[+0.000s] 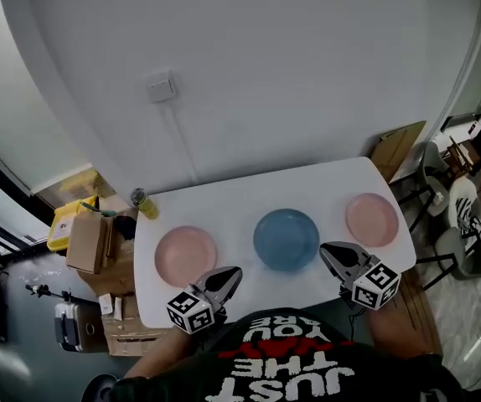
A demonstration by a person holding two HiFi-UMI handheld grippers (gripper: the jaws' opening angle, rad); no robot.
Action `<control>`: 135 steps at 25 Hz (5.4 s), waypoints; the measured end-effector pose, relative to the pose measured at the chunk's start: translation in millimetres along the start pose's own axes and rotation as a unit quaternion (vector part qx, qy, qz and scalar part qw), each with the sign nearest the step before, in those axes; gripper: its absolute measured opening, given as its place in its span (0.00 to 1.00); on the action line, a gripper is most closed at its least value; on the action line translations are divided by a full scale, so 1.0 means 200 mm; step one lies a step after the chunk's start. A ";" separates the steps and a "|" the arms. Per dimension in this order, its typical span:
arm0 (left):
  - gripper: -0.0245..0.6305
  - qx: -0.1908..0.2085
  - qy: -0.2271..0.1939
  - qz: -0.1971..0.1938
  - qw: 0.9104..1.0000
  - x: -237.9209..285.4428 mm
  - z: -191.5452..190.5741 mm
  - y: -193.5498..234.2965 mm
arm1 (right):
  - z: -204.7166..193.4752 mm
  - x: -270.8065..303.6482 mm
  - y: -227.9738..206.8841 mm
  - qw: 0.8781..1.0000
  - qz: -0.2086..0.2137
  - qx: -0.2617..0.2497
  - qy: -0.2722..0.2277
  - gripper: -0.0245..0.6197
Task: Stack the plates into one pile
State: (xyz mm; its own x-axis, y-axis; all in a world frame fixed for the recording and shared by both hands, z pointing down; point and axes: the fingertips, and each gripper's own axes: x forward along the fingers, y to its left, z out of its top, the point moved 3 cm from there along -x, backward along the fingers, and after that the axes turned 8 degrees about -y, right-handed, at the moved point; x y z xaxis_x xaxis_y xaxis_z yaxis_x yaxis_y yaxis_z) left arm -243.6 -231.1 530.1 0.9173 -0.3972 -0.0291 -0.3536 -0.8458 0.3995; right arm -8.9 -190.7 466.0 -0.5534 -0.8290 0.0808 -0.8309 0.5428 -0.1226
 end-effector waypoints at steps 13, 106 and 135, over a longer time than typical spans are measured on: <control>0.05 -0.095 0.124 0.146 0.977 0.46 -0.48 0.32 | -0.10 0.19 -0.47 0.996 0.081 0.025 0.037 0.05; 0.05 -0.005 -0.009 0.239 0.971 -1.62 0.23 0.91 | -0.22 1.16 1.11 0.998 0.049 0.022 0.029 0.05; 0.13 -0.428 0.129 0.319 0.835 -0.96 -0.74 1.58 | -0.59 0.75 1.00 0.994 -0.067 0.054 0.066 0.05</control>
State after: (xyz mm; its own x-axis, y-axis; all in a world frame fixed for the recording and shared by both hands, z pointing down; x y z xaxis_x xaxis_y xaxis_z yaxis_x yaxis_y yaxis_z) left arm -504.6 -369.3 798.4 0.6397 -0.4865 0.5951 -0.6264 0.1187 0.7704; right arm -265.5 -190.8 569.3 -0.4468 -0.8640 0.2320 -0.8906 0.4049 -0.2072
